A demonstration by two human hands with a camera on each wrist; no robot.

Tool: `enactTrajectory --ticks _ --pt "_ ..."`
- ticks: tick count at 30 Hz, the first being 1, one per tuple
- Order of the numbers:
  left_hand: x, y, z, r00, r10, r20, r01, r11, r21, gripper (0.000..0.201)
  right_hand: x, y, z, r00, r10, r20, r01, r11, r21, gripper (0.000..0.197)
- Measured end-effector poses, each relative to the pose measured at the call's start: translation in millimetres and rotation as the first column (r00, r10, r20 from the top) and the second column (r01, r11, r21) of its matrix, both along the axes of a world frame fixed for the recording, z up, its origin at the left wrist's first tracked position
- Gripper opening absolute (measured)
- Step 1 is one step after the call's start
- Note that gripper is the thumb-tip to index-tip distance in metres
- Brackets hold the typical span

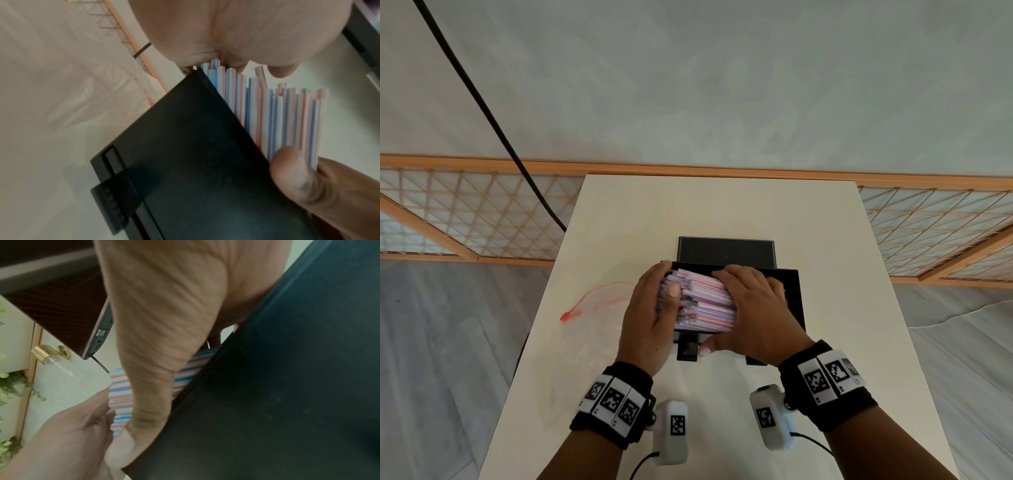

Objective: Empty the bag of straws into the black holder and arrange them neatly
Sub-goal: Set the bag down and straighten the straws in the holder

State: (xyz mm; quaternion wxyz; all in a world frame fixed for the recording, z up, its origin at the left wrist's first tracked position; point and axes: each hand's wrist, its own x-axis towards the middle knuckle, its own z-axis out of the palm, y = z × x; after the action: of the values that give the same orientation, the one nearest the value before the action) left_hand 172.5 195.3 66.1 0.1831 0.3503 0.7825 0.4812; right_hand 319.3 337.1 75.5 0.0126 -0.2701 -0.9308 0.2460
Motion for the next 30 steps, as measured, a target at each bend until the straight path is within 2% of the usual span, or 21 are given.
enactTrajectory --ticks 3,9,14,16,21,23,26,30 --pt "1 0 3 1.0 -0.025 0.003 0.025 1.0 0.001 0.06 -1 0 0 1.0 0.003 0.014 -0.002 0.999 -0.036 0.122" --pt "4 3 5 0.999 -0.04 -0.012 0.04 0.999 -0.019 0.064 -7 6 -3 0.998 0.064 -0.009 -0.064 0.974 -0.219 0.119" --pt "1 4 5 0.998 -0.058 -0.025 0.057 0.998 -0.02 0.062 -8 8 -4 0.998 0.055 -0.039 -0.062 0.973 -0.221 0.114" --pt "1 3 4 0.998 -0.059 0.011 0.059 0.998 0.006 0.065 -8 7 -5 0.998 0.059 -0.036 -0.066 0.976 -0.207 0.115" --pt "4 1 4 0.994 -0.083 -0.068 0.084 0.996 0.012 0.04 -10 9 -5 0.997 0.079 0.025 -0.072 0.974 -0.213 0.117" --pt "3 1 3 0.995 -0.079 -0.06 0.079 0.997 0.0 0.044 -11 10 -5 0.996 0.082 0.017 -0.076 0.971 -0.225 0.12" --pt "3 0 2 0.997 -0.068 -0.024 0.068 0.998 -0.002 0.062 -12 10 -6 0.996 0.085 0.012 -0.079 0.963 -0.259 0.122" --pt "3 0 3 0.997 -0.072 -0.001 0.072 0.997 0.018 0.07 -12 9 -7 0.998 0.062 0.018 -0.057 0.978 -0.2 0.124"
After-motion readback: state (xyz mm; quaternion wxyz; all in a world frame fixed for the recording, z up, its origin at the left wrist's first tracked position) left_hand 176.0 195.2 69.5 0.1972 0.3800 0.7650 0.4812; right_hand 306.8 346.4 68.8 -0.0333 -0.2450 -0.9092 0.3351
